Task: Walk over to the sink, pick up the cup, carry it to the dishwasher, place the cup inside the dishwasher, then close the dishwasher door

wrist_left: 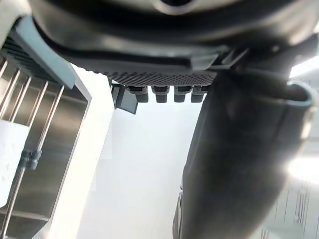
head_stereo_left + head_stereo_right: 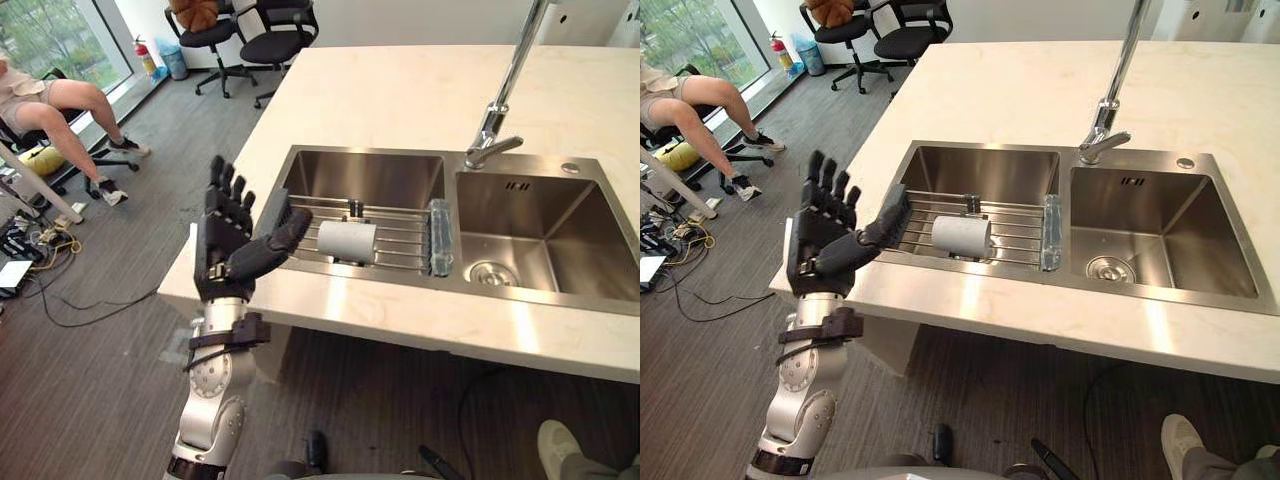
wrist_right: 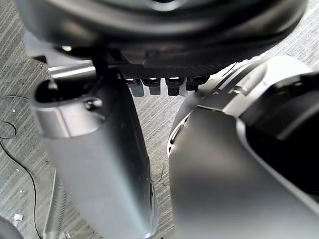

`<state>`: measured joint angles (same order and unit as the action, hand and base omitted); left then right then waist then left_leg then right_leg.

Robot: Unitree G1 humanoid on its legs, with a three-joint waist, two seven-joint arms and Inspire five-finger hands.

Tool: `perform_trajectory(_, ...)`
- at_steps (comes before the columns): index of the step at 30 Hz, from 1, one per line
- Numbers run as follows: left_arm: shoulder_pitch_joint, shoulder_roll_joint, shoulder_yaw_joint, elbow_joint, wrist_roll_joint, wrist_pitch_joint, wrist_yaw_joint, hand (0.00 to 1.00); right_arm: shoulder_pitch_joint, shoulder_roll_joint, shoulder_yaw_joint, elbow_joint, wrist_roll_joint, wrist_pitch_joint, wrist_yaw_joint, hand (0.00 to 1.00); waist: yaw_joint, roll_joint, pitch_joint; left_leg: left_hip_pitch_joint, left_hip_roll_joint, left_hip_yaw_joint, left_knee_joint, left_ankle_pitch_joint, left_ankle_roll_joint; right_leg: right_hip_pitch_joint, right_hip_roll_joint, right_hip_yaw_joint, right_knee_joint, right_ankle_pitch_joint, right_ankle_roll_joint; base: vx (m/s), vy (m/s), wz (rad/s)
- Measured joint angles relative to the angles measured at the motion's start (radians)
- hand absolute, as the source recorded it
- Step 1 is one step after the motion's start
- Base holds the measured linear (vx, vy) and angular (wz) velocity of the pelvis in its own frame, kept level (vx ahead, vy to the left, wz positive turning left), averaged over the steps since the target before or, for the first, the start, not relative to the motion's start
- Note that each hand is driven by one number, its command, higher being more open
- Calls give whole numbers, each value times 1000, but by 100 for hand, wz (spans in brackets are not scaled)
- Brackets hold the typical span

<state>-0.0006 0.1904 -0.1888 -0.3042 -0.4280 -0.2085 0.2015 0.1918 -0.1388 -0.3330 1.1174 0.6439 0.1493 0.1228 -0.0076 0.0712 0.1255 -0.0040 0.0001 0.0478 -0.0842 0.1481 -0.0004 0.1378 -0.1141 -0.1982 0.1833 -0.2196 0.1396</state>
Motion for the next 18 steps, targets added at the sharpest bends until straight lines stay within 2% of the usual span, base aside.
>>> perform_trajectory(3,-12,15,0,19,-1,28,8,100,1,0,-12,1,26,-9,32,100,-10,4,-2,0,20,-1,-1,1,-10,2,19,5,-17,16,-4,-33,-44,-7)
perform_trajectory(4,-16,39,64,119,-1,50,19,100,0,-15,28,-45,42,11,96,100,-7,2,-2,-6,57,18,-3,3,-27,4,46,-16,-72,50,-35,-20,-14,-5)
perform_trajectory(10,-17,39,60,140,-2,44,13,100,2,-14,28,-45,42,9,98,100,-10,1,-1,-6,60,22,-2,3,-28,5,48,-15,-72,51,-34,0,0,0)
perform_trajectory(17,-14,39,33,246,-105,38,-41,100,17,4,26,-36,43,-58,126,100,-10,-2,3,23,87,76,6,6,-43,19,56,2,-66,61,-26,-23,-5,-17)
perform_trajectory(18,-14,37,34,246,-105,34,-54,100,17,5,18,-29,43,-69,137,100,-9,-2,3,22,90,95,16,4,-47,19,55,3,-67,55,-35,-73,3,-36)
